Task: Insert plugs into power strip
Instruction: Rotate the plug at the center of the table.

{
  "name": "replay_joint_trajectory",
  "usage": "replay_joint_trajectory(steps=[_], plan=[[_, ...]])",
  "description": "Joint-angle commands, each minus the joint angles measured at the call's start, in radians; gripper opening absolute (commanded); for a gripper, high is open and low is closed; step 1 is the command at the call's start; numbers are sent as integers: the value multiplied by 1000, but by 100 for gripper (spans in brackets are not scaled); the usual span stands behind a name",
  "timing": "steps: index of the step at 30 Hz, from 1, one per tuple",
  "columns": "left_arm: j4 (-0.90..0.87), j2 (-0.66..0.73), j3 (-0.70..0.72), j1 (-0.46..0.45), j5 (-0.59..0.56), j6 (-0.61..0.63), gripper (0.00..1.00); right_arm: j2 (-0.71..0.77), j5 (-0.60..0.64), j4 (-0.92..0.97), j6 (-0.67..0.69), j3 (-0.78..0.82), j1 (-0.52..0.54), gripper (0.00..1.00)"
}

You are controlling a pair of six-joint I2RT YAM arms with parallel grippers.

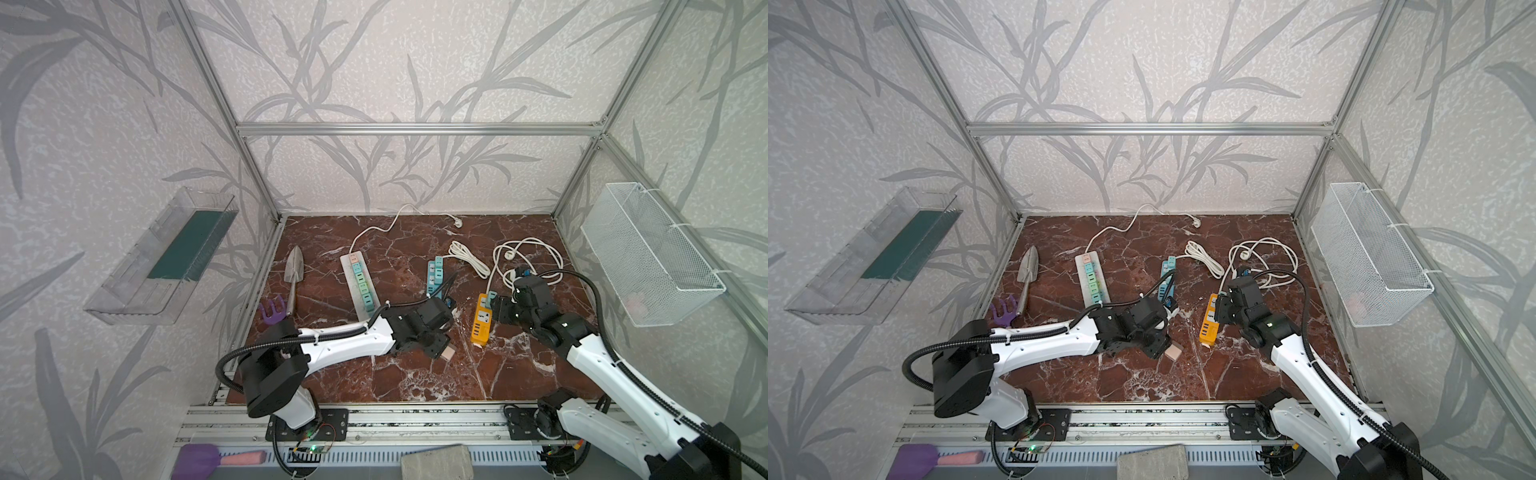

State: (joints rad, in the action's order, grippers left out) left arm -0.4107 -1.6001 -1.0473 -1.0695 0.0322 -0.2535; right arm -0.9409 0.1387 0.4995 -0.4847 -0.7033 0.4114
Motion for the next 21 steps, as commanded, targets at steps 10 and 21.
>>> replay_joint_trajectory(steps=[10,21], plan=[[-121,-231,-204,-49,-100,20,83,52,12,21,44,10,1,74],[-71,-338,-248,-40,-258,-54,77,106,36,54,55,18,1,75]])
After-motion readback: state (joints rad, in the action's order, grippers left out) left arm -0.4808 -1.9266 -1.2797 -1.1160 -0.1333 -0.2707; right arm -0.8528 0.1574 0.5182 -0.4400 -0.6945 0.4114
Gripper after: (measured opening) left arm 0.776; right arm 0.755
